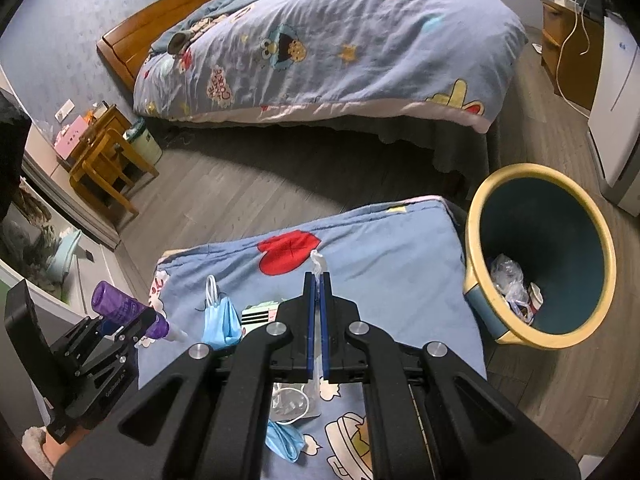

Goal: Collect trash
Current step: 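Carry the purple bottle and white plastic over the bin and release both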

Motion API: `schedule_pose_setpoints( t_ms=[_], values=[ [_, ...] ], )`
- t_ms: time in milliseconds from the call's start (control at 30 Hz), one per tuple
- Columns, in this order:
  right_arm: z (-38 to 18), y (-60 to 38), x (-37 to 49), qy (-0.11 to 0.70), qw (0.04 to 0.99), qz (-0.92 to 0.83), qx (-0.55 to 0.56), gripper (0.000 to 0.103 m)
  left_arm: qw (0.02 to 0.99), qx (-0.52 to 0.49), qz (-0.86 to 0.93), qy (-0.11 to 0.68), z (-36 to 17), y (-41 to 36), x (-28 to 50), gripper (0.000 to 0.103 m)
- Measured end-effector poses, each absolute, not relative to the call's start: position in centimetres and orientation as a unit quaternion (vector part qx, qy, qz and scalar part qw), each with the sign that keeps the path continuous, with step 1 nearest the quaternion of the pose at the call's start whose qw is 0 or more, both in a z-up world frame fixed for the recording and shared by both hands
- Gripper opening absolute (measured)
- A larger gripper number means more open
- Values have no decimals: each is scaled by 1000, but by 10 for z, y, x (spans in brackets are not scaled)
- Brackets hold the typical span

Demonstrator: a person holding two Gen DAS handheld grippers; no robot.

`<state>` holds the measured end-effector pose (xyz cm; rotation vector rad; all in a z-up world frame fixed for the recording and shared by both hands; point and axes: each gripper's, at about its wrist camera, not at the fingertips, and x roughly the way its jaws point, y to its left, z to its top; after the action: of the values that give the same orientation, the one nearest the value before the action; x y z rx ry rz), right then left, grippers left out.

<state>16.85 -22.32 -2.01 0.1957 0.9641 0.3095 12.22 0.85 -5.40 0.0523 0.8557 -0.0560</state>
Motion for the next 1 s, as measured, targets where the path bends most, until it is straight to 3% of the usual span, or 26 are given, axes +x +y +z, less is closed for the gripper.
schedule_pose_setpoints(
  t_ms=[433,1000],
  values=[
    [13,-270,168,426,887,134,115,2,913,55,-88,394,-28,-44,122,33],
    [8,-381,181,412,896,56,155,2,895,98,-170,400,-21,-161,165,33]
  ],
)
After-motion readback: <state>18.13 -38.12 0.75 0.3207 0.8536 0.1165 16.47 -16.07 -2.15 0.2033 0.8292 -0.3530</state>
